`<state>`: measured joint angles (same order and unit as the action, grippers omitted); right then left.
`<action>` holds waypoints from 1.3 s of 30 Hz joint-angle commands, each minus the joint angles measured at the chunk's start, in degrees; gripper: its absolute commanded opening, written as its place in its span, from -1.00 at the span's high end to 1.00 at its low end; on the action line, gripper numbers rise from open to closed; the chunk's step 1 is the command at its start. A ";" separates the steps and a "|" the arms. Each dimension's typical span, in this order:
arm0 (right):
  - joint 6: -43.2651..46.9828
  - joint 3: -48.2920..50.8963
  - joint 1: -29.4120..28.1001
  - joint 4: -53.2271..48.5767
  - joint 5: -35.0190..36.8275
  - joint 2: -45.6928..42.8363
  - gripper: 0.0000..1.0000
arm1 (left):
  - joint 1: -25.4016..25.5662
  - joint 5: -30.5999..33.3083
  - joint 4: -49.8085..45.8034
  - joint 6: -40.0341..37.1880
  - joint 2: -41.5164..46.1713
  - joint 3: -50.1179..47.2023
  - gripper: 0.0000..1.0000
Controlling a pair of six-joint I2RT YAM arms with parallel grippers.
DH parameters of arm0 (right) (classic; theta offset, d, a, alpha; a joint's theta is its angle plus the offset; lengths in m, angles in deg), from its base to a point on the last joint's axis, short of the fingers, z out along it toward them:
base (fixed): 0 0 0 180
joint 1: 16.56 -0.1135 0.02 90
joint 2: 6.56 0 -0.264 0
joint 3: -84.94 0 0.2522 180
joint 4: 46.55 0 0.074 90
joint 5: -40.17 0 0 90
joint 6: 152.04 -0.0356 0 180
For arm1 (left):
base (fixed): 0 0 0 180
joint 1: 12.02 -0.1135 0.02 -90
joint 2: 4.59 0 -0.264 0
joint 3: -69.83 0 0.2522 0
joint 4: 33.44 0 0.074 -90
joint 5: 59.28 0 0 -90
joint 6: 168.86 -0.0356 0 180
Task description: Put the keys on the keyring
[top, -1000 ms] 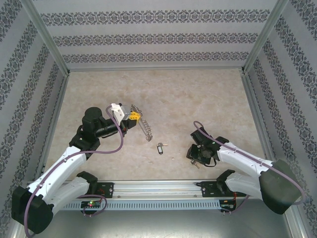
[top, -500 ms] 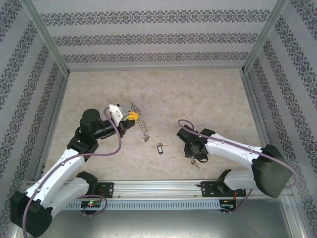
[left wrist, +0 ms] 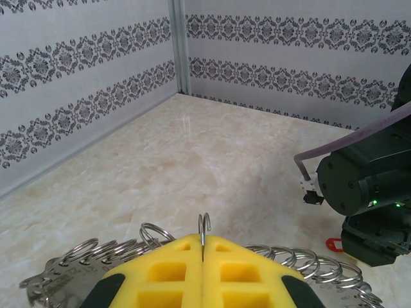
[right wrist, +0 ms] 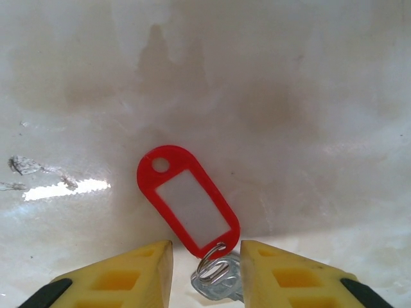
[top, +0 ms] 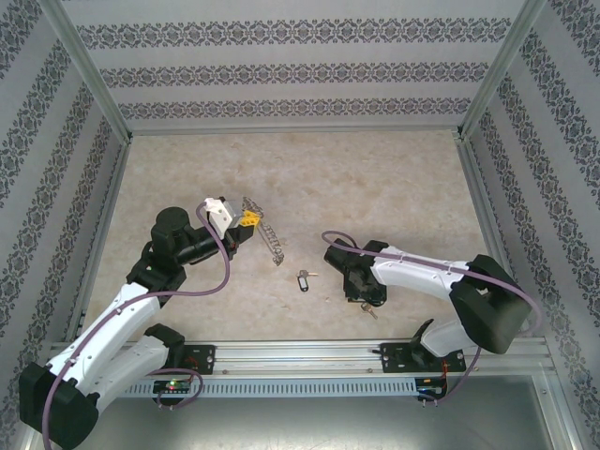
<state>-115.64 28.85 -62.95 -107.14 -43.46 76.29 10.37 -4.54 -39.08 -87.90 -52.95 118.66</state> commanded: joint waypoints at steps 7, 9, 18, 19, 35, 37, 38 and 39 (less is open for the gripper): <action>0.23 -0.96 -0.46 -0.96 0.39 1.49 0.47 | -0.37 0.28 0.78 -1.03 0.42 -0.09 1.00; 0.18 -1.00 -0.47 -1.05 0.67 1.28 0.55 | -0.39 0.10 0.84 -0.81 0.29 -0.13 1.00; 0.64 -0.77 -0.41 -1.71 1.55 -0.88 0.77 | -0.40 0.54 0.74 -0.45 0.48 -0.26 1.00; 0.62 -0.83 -0.37 -1.76 1.53 -1.24 0.78 | -0.33 0.55 0.84 -0.37 0.47 -0.19 1.00; 12.65 1.15 12.12 13.96 -7.71 -2.98 0.83 | -0.41 0.97 0.88 0.69 0.18 -0.17 1.00; 15.22 0.35 13.69 12.69 -7.94 -1.52 0.82 | -0.34 0.98 0.95 0.84 0.06 -0.09 1.00; 16.51 -0.07 14.16 12.38 -7.95 -0.88 0.81 | -0.39 0.90 0.82 0.74 0.04 -0.03 1.00; 17.31 -0.29 14.52 12.30 -7.87 -0.48 0.79 | -0.39 0.92 0.82 0.72 0.03 -0.02 1.00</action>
<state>-103.84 29.03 -49.55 -95.42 -49.53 74.35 10.37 -3.49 -39.28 -87.79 -53.15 118.61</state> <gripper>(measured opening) 0.099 0.042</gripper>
